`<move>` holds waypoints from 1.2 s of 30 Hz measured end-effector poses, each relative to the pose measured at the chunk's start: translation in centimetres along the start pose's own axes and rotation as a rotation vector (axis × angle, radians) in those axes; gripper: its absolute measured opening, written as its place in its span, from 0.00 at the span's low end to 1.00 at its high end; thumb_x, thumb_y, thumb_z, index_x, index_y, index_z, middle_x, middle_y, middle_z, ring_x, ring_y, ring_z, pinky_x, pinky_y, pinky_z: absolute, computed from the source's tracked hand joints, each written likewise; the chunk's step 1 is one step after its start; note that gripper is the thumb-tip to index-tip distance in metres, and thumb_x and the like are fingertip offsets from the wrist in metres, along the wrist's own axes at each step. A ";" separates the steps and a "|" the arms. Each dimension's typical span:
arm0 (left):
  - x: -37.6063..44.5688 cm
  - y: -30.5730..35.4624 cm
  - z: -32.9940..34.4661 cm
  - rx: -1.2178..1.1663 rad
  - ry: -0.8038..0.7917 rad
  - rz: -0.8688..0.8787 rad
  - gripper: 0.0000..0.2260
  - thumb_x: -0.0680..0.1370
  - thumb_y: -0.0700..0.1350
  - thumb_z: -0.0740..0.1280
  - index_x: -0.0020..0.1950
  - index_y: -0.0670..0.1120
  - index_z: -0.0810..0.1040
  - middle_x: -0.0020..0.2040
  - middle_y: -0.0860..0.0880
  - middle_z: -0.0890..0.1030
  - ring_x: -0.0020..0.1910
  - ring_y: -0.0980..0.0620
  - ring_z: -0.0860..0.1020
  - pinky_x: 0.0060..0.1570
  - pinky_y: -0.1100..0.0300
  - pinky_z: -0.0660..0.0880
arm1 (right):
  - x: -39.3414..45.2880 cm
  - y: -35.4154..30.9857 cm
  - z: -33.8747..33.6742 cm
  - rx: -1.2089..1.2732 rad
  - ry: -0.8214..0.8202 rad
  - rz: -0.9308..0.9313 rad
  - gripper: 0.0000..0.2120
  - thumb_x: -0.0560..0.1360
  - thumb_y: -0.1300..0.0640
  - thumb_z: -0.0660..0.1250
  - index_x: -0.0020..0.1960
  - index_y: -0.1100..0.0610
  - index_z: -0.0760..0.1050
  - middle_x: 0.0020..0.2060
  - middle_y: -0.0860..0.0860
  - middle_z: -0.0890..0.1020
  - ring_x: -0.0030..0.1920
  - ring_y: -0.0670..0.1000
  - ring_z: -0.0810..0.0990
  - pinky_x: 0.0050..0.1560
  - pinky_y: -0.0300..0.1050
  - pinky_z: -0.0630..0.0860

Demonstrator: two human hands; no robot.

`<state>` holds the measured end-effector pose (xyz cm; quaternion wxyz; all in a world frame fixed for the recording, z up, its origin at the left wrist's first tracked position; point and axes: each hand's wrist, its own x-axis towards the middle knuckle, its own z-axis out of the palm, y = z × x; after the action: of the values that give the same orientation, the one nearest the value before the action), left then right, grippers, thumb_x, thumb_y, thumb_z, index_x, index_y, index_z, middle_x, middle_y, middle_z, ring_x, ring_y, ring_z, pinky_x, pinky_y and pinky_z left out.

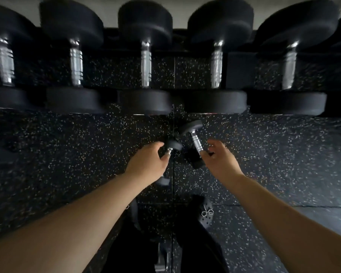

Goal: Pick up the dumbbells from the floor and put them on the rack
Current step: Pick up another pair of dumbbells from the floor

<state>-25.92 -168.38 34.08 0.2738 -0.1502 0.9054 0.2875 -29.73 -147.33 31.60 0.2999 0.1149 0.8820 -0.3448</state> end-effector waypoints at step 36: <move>23.2 -17.3 26.7 -0.551 -0.271 -0.245 0.24 0.79 0.43 0.63 0.73 0.52 0.60 0.56 0.47 0.75 0.44 0.49 0.80 0.35 0.61 0.76 | 28.0 15.8 18.2 -0.112 -0.150 0.019 0.29 0.75 0.65 0.62 0.72 0.51 0.57 0.42 0.51 0.75 0.35 0.47 0.70 0.33 0.39 0.62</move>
<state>-26.21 -168.64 -5.25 0.3734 -0.2870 0.7241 0.5039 -37.30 -148.08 -4.55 0.3742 0.0800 0.8739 -0.2998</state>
